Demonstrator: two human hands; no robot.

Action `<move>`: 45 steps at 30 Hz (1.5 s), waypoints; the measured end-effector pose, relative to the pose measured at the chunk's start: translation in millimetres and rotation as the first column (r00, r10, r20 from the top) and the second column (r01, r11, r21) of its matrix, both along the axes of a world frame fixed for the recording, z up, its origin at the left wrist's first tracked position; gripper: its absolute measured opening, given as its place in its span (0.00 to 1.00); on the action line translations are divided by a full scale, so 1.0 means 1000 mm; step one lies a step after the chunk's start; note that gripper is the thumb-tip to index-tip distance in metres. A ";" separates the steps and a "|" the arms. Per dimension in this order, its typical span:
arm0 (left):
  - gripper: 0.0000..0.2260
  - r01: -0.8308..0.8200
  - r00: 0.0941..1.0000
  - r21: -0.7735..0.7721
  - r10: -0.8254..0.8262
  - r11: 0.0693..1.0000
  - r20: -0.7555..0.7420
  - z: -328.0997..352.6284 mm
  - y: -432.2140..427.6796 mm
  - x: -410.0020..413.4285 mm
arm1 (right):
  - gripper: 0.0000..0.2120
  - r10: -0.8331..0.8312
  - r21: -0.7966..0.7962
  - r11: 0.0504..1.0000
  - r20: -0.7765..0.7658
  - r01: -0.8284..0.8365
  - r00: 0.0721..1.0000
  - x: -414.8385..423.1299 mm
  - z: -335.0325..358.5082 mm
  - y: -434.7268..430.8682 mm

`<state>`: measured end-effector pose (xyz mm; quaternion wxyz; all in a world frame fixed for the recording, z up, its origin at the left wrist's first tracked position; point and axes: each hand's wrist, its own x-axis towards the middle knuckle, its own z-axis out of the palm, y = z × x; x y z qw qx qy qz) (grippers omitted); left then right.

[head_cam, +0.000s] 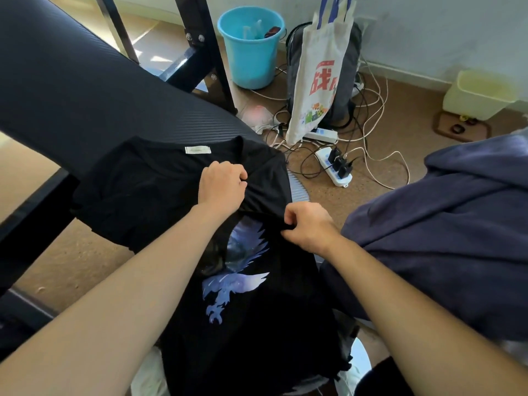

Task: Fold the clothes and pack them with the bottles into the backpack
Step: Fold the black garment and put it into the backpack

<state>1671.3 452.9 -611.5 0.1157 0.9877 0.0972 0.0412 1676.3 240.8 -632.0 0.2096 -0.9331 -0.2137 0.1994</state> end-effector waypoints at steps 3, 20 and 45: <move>0.05 0.005 0.999 -0.075 -0.002 0.997 0.046 -0.002 0.007 0.003 | 0.07 0.247 0.091 0.969 -0.275 -0.231 0.929 -0.015 0.009 0.001; 0.07 -0.340 0.867 -0.629 0.493 0.699 0.079 0.011 0.026 -0.199 | 0.04 -0.290 0.310 0.896 -0.135 0.318 0.948 -0.051 0.029 -0.003; 0.04 -0.644 0.616 -0.745 0.461 -0.172 -0.639 -0.014 -0.014 -0.362 | 0.05 -0.540 0.244 0.639 -0.533 0.729 0.652 -0.209 0.003 -0.101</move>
